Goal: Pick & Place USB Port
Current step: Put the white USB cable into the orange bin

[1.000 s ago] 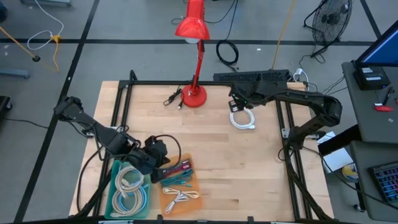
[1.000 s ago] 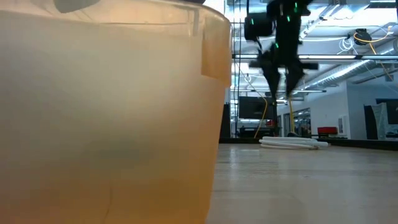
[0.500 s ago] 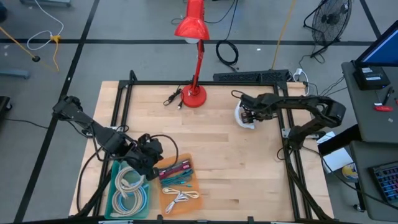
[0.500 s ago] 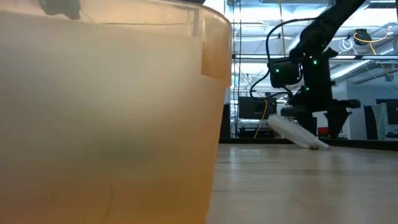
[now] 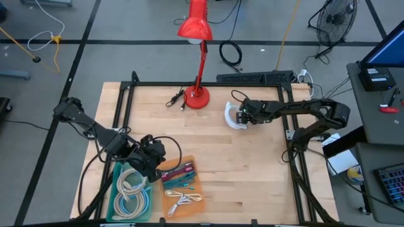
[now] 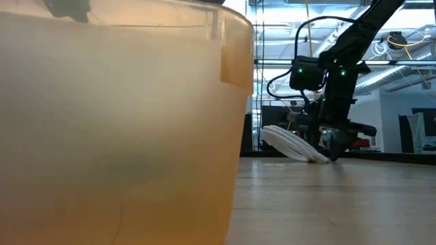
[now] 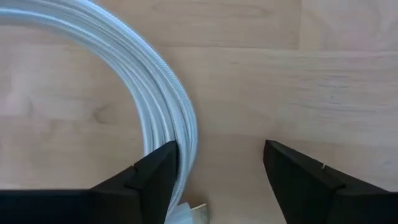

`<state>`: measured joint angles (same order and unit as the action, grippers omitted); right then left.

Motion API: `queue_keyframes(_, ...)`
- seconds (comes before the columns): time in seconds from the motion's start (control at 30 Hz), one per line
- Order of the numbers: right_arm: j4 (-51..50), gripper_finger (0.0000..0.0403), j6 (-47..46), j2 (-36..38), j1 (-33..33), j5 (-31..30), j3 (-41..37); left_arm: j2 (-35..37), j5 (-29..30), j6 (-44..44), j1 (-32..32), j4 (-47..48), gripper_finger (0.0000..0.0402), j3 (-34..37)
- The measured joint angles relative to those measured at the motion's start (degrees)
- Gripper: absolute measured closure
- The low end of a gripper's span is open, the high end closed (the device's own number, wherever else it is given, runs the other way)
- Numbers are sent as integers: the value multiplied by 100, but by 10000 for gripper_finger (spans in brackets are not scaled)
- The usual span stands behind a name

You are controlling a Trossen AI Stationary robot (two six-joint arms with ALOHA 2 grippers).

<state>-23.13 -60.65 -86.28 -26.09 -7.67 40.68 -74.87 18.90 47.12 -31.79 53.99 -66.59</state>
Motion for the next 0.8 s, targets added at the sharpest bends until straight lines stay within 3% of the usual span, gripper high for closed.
queue_keyframes(0.23,223,237,-365,-11,175,16,-6,0,-32,-28,0,27,389,0)
queue_keyframes(0.47,715,383,-426,-15,362,328,-8,0,-23,-147,0,24,396,0)
queue_keyframes(0.67,861,396,-832,71,599,336,-20,0,167,55,-2,75,398,-1)
queue_keyframes(0.8,1045,399,-1176,396,839,117,-19,0,896,1162,-6,605,393,-2)
